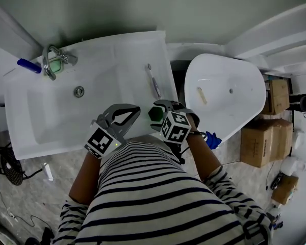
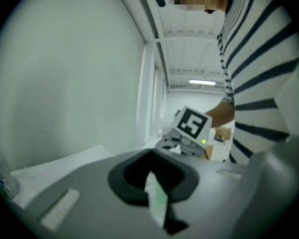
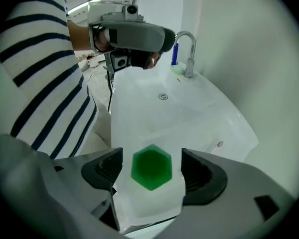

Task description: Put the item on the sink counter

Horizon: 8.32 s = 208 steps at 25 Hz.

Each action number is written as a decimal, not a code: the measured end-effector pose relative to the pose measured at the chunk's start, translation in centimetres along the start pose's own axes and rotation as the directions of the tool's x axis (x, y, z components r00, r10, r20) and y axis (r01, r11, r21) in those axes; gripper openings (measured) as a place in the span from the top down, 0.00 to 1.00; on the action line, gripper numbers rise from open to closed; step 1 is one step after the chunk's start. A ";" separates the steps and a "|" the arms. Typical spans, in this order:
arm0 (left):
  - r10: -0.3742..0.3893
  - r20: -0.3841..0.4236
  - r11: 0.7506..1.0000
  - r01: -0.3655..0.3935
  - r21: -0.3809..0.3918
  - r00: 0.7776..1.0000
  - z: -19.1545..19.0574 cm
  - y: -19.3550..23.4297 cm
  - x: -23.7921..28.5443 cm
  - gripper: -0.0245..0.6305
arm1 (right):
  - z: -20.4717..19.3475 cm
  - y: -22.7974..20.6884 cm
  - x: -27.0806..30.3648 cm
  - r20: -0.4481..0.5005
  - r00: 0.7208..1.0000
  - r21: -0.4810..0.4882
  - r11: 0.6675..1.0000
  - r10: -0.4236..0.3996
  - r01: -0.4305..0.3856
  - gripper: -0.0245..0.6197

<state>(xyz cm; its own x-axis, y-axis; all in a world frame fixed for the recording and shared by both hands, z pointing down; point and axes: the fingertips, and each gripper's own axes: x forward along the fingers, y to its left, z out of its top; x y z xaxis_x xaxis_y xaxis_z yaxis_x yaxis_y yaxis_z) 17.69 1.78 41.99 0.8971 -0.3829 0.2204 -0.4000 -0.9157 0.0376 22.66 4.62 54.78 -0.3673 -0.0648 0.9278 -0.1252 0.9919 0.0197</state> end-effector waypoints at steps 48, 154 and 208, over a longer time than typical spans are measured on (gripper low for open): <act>0.095 0.053 0.994 -0.092 -0.057 0.994 -1.1 9.0 -8.6 0.96 | 11.5 -10.9 1.0 -0.178 0.980 -0.035 0.996 -0.086 0.081 0.48; 0.033 0.074 0.993 -0.025 -0.113 0.997 -3.2 12.0 -2.7 0.96 | 3.9 -21.4 3.7 -0.035 0.949 0.539 0.794 -0.313 0.281 0.75; 0.019 0.051 0.993 -0.013 -0.115 0.999 -3.3 12.0 -0.8 0.96 | -0.3 -24.9 5.0 -0.059 0.952 0.750 0.616 -0.300 0.241 0.95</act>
<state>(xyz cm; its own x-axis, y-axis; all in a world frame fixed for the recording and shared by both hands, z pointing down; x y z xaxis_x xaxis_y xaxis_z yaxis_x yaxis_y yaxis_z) 11.52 -8.48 45.49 0.8979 -0.4058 0.1707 -0.4304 -0.8907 0.1466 24.24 -20.37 59.03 -0.2575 -0.3530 0.8995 -0.8566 0.5142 -0.0434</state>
